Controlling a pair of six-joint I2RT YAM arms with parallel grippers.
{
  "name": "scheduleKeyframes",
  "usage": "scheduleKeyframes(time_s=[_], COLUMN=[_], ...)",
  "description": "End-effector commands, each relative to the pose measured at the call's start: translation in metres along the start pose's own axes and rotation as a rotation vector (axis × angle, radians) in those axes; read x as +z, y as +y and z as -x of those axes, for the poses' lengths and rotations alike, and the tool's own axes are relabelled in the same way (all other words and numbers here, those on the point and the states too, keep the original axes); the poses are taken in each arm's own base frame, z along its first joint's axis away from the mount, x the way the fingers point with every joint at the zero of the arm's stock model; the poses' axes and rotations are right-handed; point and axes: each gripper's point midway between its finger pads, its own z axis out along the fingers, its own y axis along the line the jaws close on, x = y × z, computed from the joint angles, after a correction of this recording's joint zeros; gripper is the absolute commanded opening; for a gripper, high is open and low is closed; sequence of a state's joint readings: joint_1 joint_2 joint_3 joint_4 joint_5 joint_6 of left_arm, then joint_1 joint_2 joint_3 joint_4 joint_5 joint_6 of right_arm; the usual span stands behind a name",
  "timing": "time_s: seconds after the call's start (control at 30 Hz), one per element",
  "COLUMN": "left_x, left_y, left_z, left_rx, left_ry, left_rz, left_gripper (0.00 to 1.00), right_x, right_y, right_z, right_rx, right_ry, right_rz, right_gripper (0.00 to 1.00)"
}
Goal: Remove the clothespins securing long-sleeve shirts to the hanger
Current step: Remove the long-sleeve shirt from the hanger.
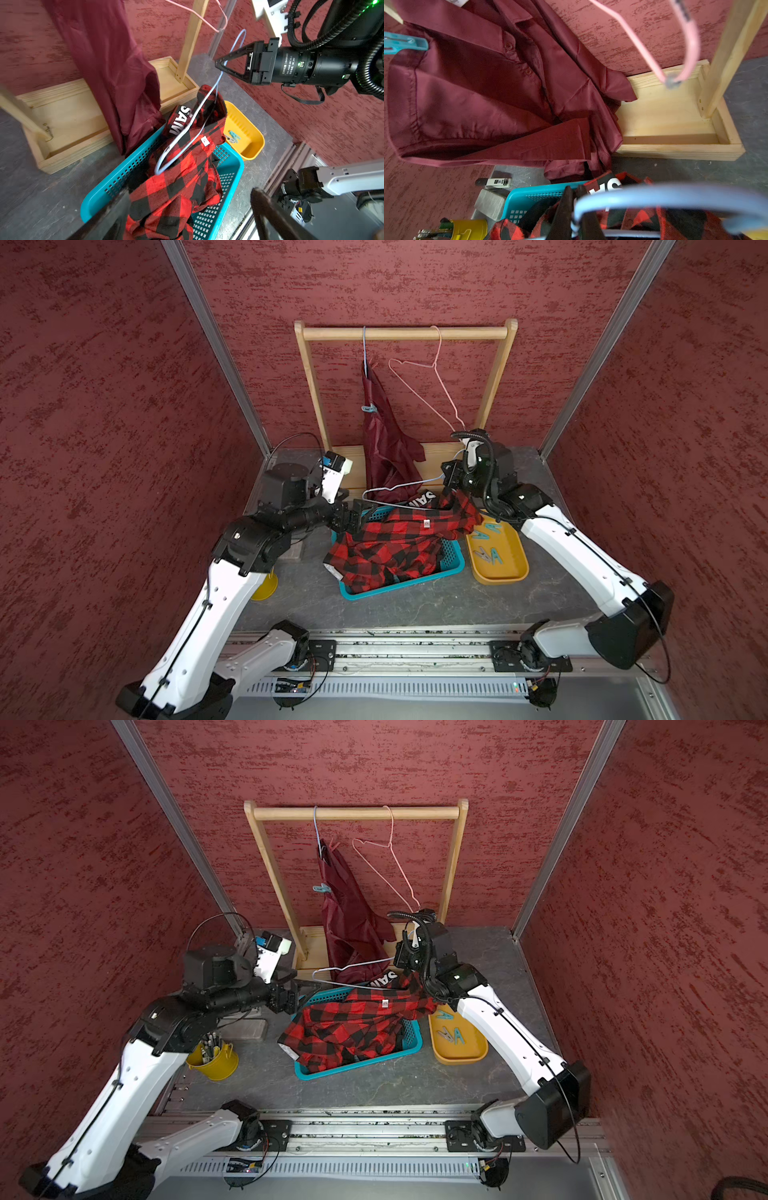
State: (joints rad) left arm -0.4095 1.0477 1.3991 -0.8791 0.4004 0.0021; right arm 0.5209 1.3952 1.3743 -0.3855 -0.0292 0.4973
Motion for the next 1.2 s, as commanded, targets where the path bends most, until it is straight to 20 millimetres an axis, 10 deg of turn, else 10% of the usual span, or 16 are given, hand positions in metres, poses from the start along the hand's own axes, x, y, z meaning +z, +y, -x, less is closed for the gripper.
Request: scheduleKeyframes(time_s=[0.0, 1.17], left_x=[0.003, 0.048], left_y=[-0.021, -0.022], left_z=[0.004, -0.012], left_rx=[0.08, 0.073], left_ry=[0.031, 0.173], left_rz=[-0.137, -0.151], left_gripper=[0.88, 0.06], right_x=[-0.01, -0.023], right_y=[0.032, 0.074], right_z=[0.019, 0.005], right_rx=[-0.056, -0.135], right_ry=[-0.044, -0.025], right_rz=[0.124, 0.302], right_gripper=[0.0, 0.0])
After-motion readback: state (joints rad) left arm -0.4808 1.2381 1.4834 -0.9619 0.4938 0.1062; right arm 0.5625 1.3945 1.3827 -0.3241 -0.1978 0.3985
